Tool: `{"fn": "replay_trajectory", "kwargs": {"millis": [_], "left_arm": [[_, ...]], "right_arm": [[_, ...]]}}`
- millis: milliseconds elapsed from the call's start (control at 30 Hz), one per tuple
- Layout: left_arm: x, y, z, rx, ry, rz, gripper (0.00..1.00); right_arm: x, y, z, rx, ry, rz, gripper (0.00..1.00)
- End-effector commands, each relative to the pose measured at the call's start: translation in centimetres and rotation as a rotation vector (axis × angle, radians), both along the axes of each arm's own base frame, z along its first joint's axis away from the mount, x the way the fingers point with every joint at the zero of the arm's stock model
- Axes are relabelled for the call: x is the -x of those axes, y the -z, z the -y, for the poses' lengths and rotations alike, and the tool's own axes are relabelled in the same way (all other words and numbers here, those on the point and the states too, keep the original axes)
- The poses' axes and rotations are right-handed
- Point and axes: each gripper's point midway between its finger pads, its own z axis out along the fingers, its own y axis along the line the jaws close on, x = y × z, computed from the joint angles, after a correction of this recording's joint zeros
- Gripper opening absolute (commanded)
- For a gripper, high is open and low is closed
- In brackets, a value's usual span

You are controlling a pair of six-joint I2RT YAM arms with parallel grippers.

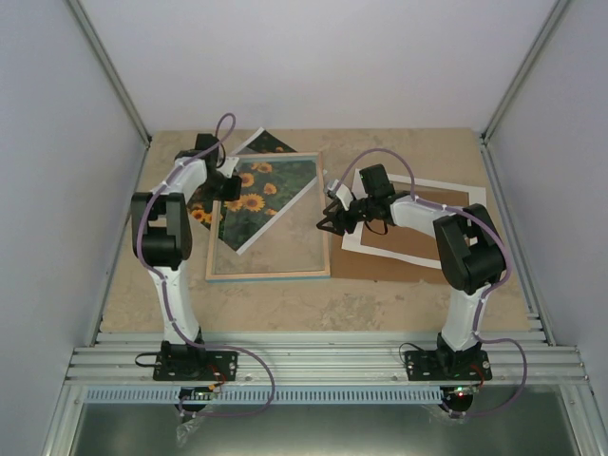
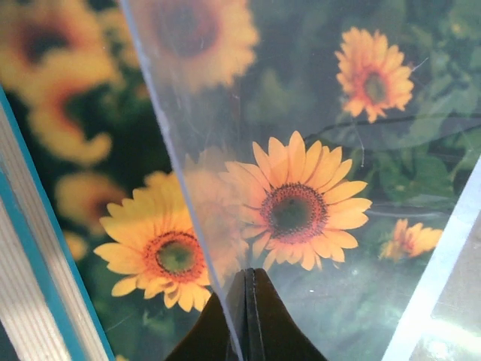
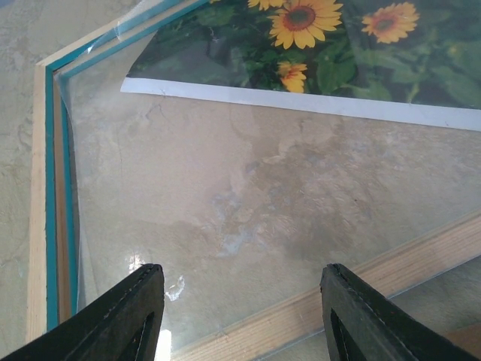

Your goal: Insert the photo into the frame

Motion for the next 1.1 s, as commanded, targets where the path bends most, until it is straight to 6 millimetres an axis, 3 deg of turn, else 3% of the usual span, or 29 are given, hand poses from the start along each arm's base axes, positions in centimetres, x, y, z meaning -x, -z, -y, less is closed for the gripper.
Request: {"fn": "replay_trajectory", "kwargs": {"millis": [0,233,500,733,1067], "left_arm": [[2.9,2.0,-0.7,-0.072,-0.008,-0.165,0.00],[3.3,0.9,0.3,-0.011,-0.034,-0.212,0.00],[3.0,-2.0,2.3,0.117,-0.046,-0.224,0.00],[3.1,-2.9,2.5,0.140,-0.072,-0.234,0.00],[2.8,-5.7,3.5,0.227,-0.108,-0.198,0.00]], "right_arm": [[0.0,-1.1,0.1,-0.009,-0.003,0.032,0.59],[0.0,-1.3,0.1,-0.011,-0.002,0.036,0.59],[0.2,-1.2,0.2,-0.010,-0.005,0.037,0.59],[0.2,-1.3,0.2,-0.011,-0.007,0.043,0.59],[0.5,-1.2,0.4,-0.007,-0.010,0.046,0.59]]}}
